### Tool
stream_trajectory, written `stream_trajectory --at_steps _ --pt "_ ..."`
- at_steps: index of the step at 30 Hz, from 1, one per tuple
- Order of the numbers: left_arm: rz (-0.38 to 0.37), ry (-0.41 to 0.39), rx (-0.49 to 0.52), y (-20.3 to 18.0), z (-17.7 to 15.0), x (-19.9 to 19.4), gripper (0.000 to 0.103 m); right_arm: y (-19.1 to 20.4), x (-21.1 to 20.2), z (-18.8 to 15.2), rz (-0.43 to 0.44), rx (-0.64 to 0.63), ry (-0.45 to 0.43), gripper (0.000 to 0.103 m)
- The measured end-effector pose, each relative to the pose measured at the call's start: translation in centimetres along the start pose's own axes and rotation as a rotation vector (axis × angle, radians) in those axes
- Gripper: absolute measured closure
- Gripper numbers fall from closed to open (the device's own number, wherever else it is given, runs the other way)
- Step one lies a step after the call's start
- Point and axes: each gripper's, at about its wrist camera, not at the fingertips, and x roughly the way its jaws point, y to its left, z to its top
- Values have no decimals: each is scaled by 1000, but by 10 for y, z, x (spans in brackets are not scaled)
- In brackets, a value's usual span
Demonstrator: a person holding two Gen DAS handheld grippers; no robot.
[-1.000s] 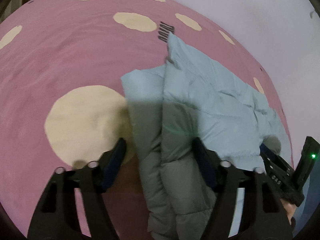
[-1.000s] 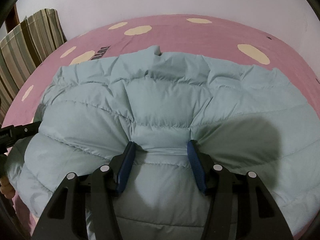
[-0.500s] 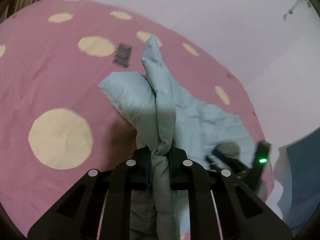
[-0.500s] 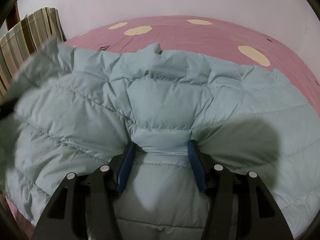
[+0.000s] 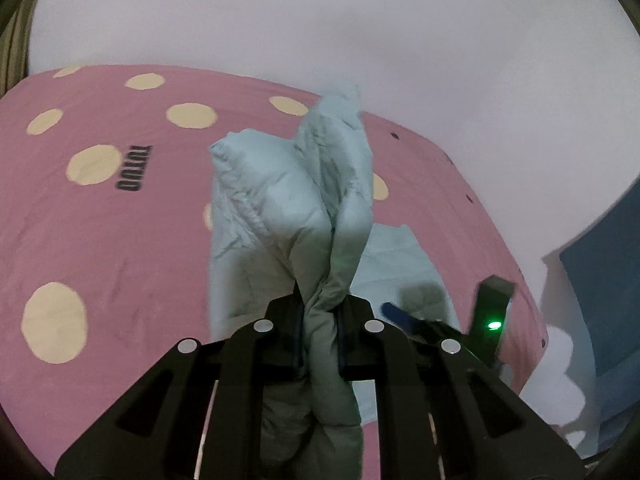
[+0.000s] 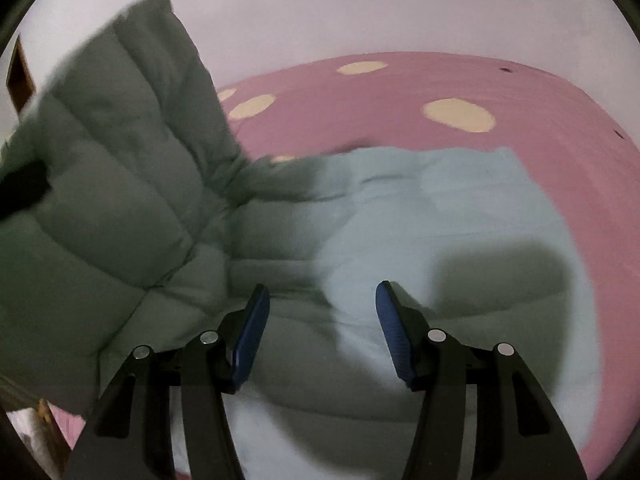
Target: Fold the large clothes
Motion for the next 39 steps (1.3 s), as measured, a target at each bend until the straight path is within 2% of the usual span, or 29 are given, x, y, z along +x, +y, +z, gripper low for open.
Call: stream_trajectory --at_steps 10,16,19,26,30,35,38,39 --pt "19 108 116 -88 -18 83 91 -100 -53 -12 -57 161 -43 47" --pt "28 174 106 -106 -39 134 91 -130 -64 -20 -80 208 -44 47" --pt "44 174 124 -111 -51 147 91 -134 -69 -25 -85 220 -43 47" --pt "38 123 185 -121 -53 132 86 -131 -74 -21 -81 222 -47 47" --pt "24 53 208 -123 -51 102 71 -126 -77 -15 -66 211 -54 47" --pt "0 -24 174 -108 -48 63 57 -108 -81 -3 -50 189 -64 47" --pt "33 -59 148 -86 -46 47 53 -96 -82 3 -34 179 -70 36" --pt "50 -70 141 -79 -46 44 51 -92 -82 4 -25 178 -72 36"
